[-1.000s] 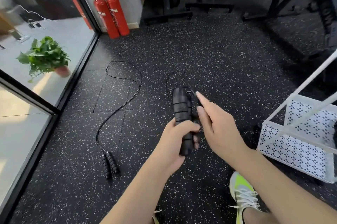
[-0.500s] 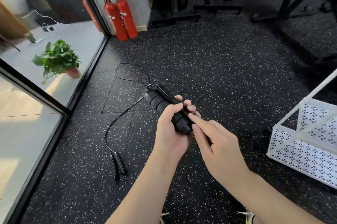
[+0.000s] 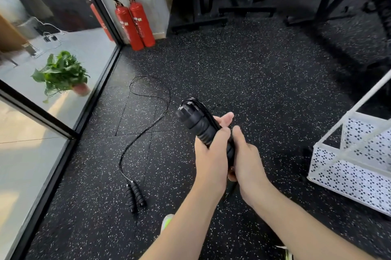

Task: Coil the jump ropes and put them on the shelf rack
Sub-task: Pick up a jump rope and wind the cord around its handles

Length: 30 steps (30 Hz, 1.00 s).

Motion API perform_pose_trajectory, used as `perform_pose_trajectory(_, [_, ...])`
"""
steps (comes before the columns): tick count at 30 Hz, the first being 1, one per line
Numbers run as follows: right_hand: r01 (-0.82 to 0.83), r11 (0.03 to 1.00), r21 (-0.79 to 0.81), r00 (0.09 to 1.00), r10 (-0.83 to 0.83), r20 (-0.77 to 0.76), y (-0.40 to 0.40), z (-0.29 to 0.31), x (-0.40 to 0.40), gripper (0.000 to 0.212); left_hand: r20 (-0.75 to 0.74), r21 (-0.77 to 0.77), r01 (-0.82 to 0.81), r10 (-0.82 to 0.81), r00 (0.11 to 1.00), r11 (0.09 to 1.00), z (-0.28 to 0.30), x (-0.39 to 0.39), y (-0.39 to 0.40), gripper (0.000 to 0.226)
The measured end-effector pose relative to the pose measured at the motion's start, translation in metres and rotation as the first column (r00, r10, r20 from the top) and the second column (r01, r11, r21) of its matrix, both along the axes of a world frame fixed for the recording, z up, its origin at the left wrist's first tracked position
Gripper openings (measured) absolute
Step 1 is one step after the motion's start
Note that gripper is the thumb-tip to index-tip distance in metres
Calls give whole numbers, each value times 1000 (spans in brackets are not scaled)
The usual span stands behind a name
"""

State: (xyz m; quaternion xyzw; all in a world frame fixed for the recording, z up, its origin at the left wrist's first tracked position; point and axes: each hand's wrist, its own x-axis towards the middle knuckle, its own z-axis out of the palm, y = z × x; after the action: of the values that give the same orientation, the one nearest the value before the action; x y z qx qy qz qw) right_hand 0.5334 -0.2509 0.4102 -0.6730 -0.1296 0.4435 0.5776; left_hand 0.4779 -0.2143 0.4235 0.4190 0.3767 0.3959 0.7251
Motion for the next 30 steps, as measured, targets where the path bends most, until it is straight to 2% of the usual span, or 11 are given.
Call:
perform_pose_trajectory(6, [7, 984, 180, 999, 0, -38, -2, 3, 10, 46, 80, -5, 69, -69, 994, 998, 3, 0, -2, 23])
perform_pose_trajectory(9, [24, 989, 144, 984, -49, 173, -4, 7, 28, 53, -20, 113, 94, -92, 996, 989, 4, -9, 7, 35])
perform_pose_trajectory(10, [18, 995, 96, 956, -45, 291, -5, 8, 36, 51, -73, 159, 81, -70, 995, 984, 4, -15, 11, 51])
perform_pose_trajectory(12, [7, 1000, 9, 865, -11, 502, -10, 8, 51, 48, -213, 256, 33, 23, 977, 966, 4, -31, 19, 107])
perform_pose_trajectory(14, [18, 999, -32, 766, 7, 643, -12, 6, 64, 47, -386, 504, 72, 150, 910, 860, 4, -47, 28, 132])
perform_pose_trajectory(17, [-8, 995, -96, 657, 78, 750, -13, 4, 69, 45, -659, 724, 458, 322, 680, 516, 3, -54, 38, 127])
perform_pose_trajectory(19, [-64, 992, -112, 637, 127, 760, -13, 2, 65, 42, -761, 622, 724, 449, 468, 298, -5, -47, 38, 119])
perform_pose_trajectory(21, [-126, 985, -121, 626, 174, 761, -12, -1, 60, 40, -813, 489, 828, 487, 319, 274, -15, -40, 35, 106])
perform_pose_trajectory(22, [-147, 979, -138, 623, 200, 756, -12, -2, 60, 40, -821, 464, 838, 495, 285, 288, -18, -38, 35, 95])
perform_pose_trajectory(25, [-189, 967, -169, 655, 252, 713, -13, -2, 60, 41, -801, 472, 838, 530, 279, 272, -22, -37, 36, 67])
perform_pose_trajectory(30, [-267, 952, -151, 721, 302, 624, -15, -4, 60, 38, -860, 427, 862, 419, 292, 274, -22, -39, 41, 67])
